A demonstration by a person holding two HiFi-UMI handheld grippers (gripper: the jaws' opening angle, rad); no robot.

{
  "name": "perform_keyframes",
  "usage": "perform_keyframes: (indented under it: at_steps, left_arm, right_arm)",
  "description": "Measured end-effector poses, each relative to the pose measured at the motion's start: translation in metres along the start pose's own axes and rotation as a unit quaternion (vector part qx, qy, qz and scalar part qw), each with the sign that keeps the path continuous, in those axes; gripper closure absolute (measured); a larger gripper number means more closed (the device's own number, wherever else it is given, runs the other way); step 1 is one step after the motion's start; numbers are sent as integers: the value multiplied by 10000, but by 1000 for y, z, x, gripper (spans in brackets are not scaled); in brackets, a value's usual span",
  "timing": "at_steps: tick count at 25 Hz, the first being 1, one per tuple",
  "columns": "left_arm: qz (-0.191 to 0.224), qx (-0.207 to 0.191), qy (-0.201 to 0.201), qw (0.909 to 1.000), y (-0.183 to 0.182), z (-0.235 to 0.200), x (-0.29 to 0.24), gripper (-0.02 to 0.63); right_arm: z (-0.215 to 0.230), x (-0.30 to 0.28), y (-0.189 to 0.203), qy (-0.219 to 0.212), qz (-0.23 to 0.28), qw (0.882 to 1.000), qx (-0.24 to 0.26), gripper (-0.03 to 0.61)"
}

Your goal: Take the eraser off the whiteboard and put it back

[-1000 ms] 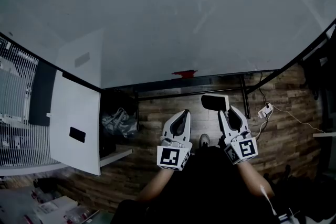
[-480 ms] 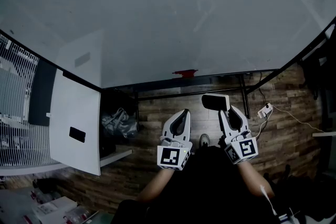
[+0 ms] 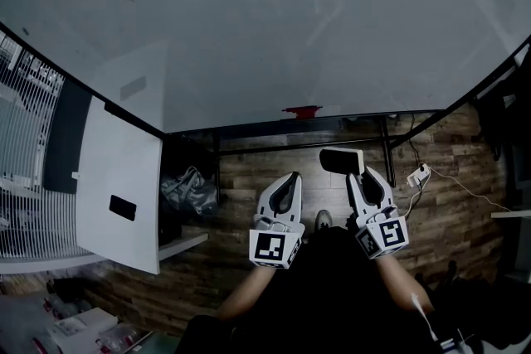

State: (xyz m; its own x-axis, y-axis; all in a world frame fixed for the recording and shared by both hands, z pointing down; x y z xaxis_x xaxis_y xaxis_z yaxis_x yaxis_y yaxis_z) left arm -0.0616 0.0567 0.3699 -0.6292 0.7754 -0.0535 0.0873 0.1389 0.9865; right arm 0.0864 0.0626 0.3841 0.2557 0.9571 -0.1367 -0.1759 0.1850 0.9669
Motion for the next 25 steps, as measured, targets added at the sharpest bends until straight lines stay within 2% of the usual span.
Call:
perform_keyframes:
  at_steps: [12, 20, 25]
  left_arm:
    - [115, 91, -103, 9998, 4, -29, 30, 607]
    - [15, 194, -181, 9996, 13, -43, 26, 607]
    - [-60, 207, -289, 9993, 19, -54, 12, 607]
  right_arm:
    - [-37, -13, 16, -113, -7, 9986, -520, 448]
    - [-36, -43, 40, -46, -388, 9977, -554, 448]
    - [-30, -71, 56, -91, -561, 9955, -759, 448]
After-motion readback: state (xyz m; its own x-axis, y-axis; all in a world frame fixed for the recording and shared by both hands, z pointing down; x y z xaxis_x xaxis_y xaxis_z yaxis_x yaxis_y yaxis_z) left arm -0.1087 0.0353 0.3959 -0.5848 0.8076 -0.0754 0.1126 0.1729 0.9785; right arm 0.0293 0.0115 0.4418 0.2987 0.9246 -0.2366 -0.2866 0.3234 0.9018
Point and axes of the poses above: the fingertips, and each gripper's own axes: x backward along the fingers, z to its right, y out of its underside, the point moved 1 cm from there along x, backward along the fingers, and after that the axes turned 8 degrees about y, right-handed, at the moved point
